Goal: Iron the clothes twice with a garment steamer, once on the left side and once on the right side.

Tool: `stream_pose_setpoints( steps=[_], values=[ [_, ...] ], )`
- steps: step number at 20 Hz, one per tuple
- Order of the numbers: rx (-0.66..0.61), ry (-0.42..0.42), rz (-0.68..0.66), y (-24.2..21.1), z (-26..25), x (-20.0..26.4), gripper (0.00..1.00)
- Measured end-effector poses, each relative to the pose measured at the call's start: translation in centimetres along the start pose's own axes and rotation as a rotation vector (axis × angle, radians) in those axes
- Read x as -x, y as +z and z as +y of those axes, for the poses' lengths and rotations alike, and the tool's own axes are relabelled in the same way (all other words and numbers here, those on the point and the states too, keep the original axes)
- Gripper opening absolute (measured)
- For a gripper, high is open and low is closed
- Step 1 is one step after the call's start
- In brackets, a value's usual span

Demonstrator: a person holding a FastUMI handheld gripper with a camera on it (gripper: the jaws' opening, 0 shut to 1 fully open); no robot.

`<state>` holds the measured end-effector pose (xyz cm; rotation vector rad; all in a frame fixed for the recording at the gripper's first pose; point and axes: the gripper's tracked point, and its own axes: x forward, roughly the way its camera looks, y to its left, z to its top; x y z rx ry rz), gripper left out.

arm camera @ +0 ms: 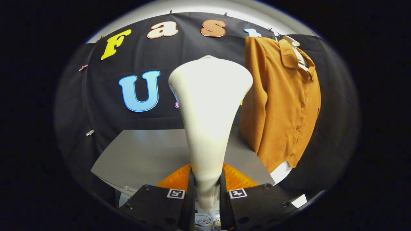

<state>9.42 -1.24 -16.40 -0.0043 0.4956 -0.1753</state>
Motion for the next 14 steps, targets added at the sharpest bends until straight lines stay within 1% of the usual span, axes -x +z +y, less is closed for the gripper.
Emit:
stream_pose_setpoints(
  steps=[2,4,8,10,12,14],
  values=[
    [0.002,-0.020,-0.043,0.7,0.1,2.1,0.35],
    [-0.007,-0.032,-0.060,0.7,0.3,3.9,0.34],
    [-0.010,-0.085,-0.089,0.3,-0.8,7.2,0.34],
    [-0.013,-0.113,-0.110,0.5,-2.1,8.4,0.34],
    [-0.025,-0.145,-0.123,0.7,-4.2,9.2,0.34],
    [-0.045,-0.160,-0.127,0.8,-6.7,9.6,0.34]
  ],
)
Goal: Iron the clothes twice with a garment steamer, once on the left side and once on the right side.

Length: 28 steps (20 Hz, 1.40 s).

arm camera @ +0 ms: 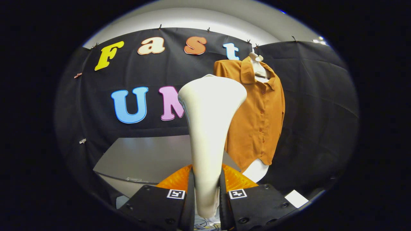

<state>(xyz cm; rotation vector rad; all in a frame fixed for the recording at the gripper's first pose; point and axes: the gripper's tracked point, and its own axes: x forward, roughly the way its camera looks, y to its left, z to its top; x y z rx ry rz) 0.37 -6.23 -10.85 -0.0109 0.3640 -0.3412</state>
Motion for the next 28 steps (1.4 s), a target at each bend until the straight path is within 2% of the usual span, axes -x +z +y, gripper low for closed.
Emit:
stream_pose_setpoints(
  steps=[6,12,19,23,28],
  values=[
    [-0.006,-0.010,-0.035,2.8,-7.4,-4.3,0.34],
    [-0.010,0.055,-0.050,5.2,-12.9,-10.3,0.34],
    [-0.009,0.171,-0.032,5.9,-15.1,-16.0,0.34],
    [-0.011,0.237,-0.020,5.7,-15.0,-17.7,0.34],
    [-0.019,0.277,0.005,4.9,-15.1,-19.4,0.34]
  ],
)
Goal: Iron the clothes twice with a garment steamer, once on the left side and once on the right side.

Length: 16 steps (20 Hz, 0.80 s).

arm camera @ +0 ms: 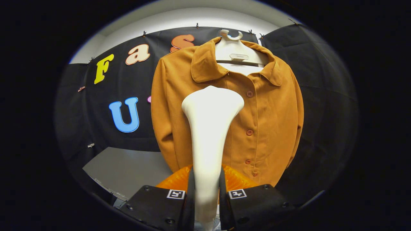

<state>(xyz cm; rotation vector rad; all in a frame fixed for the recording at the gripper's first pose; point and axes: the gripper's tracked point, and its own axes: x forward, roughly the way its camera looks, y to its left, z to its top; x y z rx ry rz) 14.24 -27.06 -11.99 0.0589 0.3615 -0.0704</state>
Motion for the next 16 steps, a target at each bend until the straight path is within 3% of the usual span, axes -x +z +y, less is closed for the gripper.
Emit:
stream_pose_setpoints(
  steps=[16],
  values=[
    [-0.001,0.034,0.223,-9.9,-1.2,-3.2,0.34]
  ],
)
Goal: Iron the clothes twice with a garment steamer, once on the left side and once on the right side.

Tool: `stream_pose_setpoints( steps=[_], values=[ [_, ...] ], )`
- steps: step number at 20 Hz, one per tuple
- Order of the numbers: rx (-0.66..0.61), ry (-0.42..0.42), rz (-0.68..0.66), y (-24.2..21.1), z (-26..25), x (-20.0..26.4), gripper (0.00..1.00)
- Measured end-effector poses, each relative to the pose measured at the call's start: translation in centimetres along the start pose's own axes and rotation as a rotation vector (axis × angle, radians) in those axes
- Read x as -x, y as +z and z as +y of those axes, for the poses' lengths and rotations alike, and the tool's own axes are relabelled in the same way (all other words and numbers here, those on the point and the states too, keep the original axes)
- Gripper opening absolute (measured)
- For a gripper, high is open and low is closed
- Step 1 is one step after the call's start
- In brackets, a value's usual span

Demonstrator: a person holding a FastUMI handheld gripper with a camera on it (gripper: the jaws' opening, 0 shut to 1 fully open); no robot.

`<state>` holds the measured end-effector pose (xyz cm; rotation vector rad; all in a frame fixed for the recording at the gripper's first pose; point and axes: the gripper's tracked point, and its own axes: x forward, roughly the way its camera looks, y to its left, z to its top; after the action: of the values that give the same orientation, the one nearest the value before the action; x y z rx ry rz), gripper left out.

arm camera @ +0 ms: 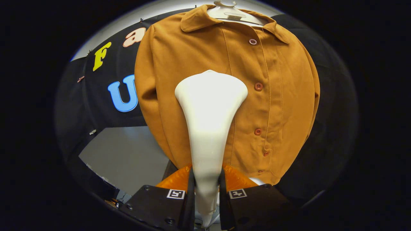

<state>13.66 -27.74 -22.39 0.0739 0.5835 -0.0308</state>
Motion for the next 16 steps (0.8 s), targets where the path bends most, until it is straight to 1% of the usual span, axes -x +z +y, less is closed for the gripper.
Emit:
stream_pose_setpoints(
  steps=[4,9,16],
  values=[
    [-0.008,-0.004,0.052,-2.2,-0.2,-0.8,0.34],
    [-0.023,-0.018,0.138,-6.2,-0.7,-1.6,0.35],
    [-0.040,-0.039,0.233,-10.6,-1.0,-1.5,0.35]
  ],
)
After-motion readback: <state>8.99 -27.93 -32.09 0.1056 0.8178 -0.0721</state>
